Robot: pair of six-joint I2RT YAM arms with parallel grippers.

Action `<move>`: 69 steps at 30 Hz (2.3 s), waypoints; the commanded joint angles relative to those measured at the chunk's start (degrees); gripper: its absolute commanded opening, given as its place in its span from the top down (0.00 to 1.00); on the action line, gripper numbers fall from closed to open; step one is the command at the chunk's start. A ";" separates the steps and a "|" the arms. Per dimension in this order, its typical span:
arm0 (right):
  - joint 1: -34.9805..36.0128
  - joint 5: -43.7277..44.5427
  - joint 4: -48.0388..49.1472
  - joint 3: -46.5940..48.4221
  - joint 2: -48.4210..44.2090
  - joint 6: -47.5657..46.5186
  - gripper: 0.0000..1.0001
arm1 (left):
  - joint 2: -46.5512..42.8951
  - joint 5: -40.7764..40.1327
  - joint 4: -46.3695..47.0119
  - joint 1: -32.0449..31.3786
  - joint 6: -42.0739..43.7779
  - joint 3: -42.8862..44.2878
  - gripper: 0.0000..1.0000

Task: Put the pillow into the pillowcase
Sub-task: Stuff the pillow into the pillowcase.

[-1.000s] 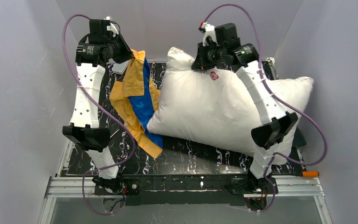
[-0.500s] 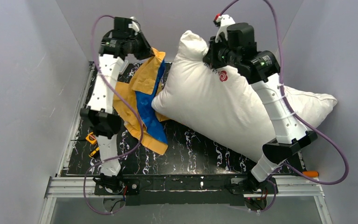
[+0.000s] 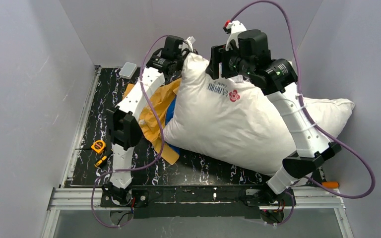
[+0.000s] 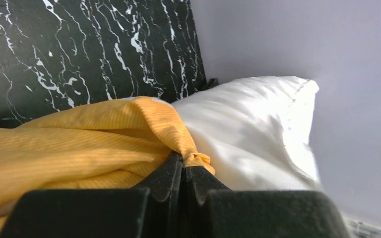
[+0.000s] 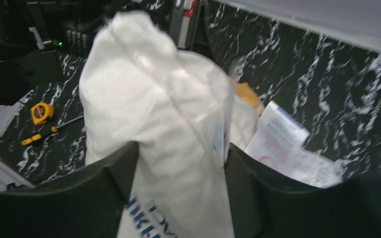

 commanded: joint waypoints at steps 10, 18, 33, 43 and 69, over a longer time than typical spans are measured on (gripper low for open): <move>-1.23 -17.08 5.97 7.54 1.62 -2.72 0.02 | -14.98 9.04 2.27 0.27 0.90 -2.05 1.00; -1.31 -29.87 5.00 -0.84 3.46 -2.66 0.03 | -17.03 5.90 -4.87 4.20 1.13 -3.59 1.00; -2.60 -24.34 10.18 -5.20 5.28 -4.30 0.02 | -21.45 11.30 -0.34 12.49 -14.88 -5.85 1.00; -5.52 -28.25 8.89 -2.30 8.69 -6.21 0.02 | -26.58 14.01 5.03 14.96 -25.32 -9.74 1.00; -6.35 -40.64 8.10 0.95 19.22 -7.32 0.99 | -28.83 14.17 8.56 22.42 -29.01 -11.93 1.00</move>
